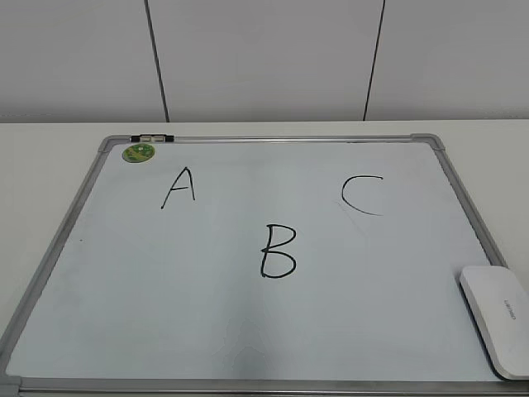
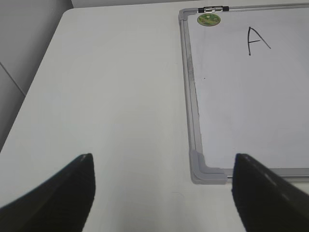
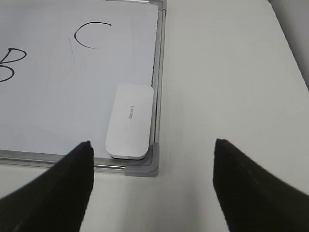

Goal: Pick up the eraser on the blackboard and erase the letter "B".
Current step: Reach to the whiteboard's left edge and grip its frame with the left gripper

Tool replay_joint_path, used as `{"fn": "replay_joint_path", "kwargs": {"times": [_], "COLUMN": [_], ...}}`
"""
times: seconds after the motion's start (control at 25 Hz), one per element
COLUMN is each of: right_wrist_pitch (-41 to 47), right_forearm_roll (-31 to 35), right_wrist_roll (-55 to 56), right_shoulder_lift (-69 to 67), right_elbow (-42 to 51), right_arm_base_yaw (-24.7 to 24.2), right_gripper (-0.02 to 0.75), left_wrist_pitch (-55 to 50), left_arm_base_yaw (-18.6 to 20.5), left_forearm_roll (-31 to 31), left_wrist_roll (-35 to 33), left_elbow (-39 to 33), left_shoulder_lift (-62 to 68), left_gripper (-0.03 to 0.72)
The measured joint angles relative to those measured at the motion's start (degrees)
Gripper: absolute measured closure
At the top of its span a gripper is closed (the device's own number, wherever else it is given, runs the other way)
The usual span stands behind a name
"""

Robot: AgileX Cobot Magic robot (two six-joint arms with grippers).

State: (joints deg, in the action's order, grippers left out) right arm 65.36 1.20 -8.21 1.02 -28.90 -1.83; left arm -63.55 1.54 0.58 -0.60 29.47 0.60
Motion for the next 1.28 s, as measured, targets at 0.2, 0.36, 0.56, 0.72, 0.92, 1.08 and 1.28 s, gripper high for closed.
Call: {"fn": "replay_joint_path", "kwargs": {"times": [0.2, 0.36, 0.56, 0.72, 0.92, 1.08, 1.28], "right_wrist_pitch": [0.00, 0.00, 0.00, 0.00, 0.00, 0.00, 0.00], "right_forearm_roll": [0.00, 0.00, 0.00, 0.00, 0.00, 0.00, 0.00], "right_wrist_roll": [0.00, 0.00, 0.00, 0.00, 0.00, 0.00, 0.00], "right_shoulder_lift": [0.00, 0.00, 0.00, 0.00, 0.00, 0.00, 0.00], "right_elbow": [0.00, 0.00, 0.00, 0.00, 0.00, 0.00, 0.00], "right_arm_base_yaw": [0.00, 0.00, 0.00, 0.00, 0.00, 0.00, 0.00], "right_gripper": [0.147, 0.147, 0.147, 0.147, 0.147, 0.147, 0.147], "left_wrist_pitch": [0.00, 0.00, 0.00, 0.00, 0.14, 1.05, 10.05], "left_arm_base_yaw": [0.00, 0.00, 0.00, 0.00, 0.00, 0.00, -0.09], "left_forearm_roll": [0.00, 0.10, 0.20, -1.07, -2.47, -2.60, -2.71], "left_wrist_roll": [0.00, 0.00, 0.00, 0.00, 0.00, 0.00, 0.00], "left_elbow": [0.00, 0.00, 0.00, 0.00, 0.00, 0.13, 2.68], "left_shoulder_lift": [0.00, 0.00, 0.00, 0.00, 1.65, 8.52, 20.77], "left_gripper": [0.038, 0.041, 0.064, 0.075, 0.078, 0.079, 0.083]}}
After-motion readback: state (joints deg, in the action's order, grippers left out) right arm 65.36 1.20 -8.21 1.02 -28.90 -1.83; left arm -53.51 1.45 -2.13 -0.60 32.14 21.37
